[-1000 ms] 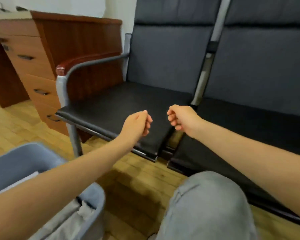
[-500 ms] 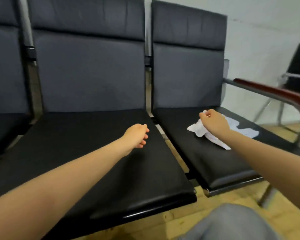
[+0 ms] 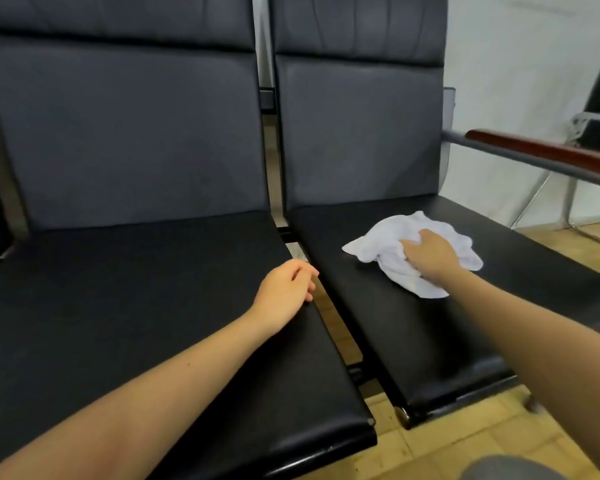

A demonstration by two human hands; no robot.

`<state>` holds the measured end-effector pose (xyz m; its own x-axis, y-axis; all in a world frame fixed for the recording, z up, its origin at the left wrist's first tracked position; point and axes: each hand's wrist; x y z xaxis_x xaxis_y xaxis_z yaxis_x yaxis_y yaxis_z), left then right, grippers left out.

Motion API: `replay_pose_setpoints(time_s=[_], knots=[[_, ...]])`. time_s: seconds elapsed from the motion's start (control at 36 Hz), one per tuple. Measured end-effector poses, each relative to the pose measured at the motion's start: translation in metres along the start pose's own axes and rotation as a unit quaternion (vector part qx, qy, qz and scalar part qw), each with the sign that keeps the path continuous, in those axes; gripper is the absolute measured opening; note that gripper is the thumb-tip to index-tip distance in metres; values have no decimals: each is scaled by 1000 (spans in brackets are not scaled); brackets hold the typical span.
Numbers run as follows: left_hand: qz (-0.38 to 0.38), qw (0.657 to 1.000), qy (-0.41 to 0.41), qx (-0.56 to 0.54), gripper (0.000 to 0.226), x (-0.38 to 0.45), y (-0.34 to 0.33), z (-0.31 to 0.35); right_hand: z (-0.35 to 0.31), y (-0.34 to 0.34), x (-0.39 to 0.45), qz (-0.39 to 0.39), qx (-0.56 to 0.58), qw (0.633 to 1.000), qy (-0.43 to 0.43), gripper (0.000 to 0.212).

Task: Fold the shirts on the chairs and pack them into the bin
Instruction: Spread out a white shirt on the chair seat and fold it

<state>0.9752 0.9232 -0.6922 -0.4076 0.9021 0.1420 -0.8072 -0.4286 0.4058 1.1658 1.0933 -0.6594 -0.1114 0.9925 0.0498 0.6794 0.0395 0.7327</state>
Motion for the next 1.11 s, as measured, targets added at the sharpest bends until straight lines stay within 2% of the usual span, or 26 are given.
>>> replay_pose_setpoints(time_s=[0.08, 0.17, 0.22, 0.31, 0.39, 0.44, 0.47, 0.5, 0.53, 0.58, 0.61, 0.67, 0.78, 0.92, 1.0, 1.06, 1.11], knots=[[-11, 995, 62, -79, 20, 2, 6, 10, -21, -11, -12, -15, 54, 997, 46, 27], [-13, 980, 107, -167, 36, 4, 23, 24, -60, -24, -39, -46, 184, 977, 102, 28], [-15, 981, 69, -183, 48, 3, 37, 34, -88, -32, -60, -89, 282, 948, 120, 26], [24, 984, 13, -177, 48, -7, 67, 52, -133, -44, -94, -147, 356, 912, 139, 31], [97, 972, 38, -213, 49, -18, 108, 64, -164, -52, -113, -247, 463, 844, 113, 39], [137, 960, 55, -239, 51, -30, 144, 62, -175, -60, -120, -322, 494, 802, 95, 44], [152, 955, 58, -249, 51, -36, 161, 58, -179, -64, -124, -351, 491, 792, 89, 43], [166, 952, 61, -251, 50, -42, 176, 52, -181, -68, -127, -373, 471, 794, 91, 38], [182, 949, 66, -247, 48, -48, 191, 44, -182, -74, -130, -385, 424, 813, 108, 31], [218, 950, 74, -210, 42, -55, 214, 24, -177, -79, -133, -358, 240, 881, 195, 32], [241, 951, 76, -176, 38, -61, 228, 10, -178, -86, -137, -338, 141, 896, 250, 37], [276, 951, 84, -111, 36, -72, 250, -15, -179, -96, -143, -303, 40, 899, 315, 39], [334, 934, 117, -42, 32, -88, 287, -51, -189, -107, -147, -266, 121, 912, 287, 34], [386, 917, 89, 39, 26, -94, 317, -67, -198, -119, -130, -188, 261, 927, 195, 20], [338, 931, 101, 94, 17, -93, 313, -74, -194, -130, -120, -209, 219, 940, 157, 9], [286, 938, 118, 156, 14, -91, 307, -78, -190, -135, -120, -253, 127, 944, 167, 13], [269, 920, 115, 263, 19, -90, 298, -77, -184, -138, -121, -274, 62, 941, 188, 16]])
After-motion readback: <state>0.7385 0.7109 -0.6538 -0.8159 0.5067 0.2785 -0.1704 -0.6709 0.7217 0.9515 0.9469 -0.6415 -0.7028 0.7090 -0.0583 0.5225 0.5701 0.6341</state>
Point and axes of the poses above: each hand's wrist, its own x-axis towards the middle knuckle, its own y-axis out of the back of the hand, z = x × y, and after that the axes turned 1 degree about -y, right-handed
